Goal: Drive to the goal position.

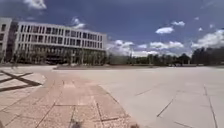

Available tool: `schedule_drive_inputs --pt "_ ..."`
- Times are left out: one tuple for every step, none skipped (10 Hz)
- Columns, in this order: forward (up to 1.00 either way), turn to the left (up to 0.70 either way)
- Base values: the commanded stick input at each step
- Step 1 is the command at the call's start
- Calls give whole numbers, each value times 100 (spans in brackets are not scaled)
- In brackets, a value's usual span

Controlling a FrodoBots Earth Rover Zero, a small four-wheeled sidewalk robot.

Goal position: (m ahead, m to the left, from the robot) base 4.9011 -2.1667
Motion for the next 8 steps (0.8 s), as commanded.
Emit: schedule_drive_inputs --pt "70 0" --pt "70 0" --pt "70 0" --pt "70 0" --pt "70 0" --pt "70 0" --pt "70 0" --pt "70 0"
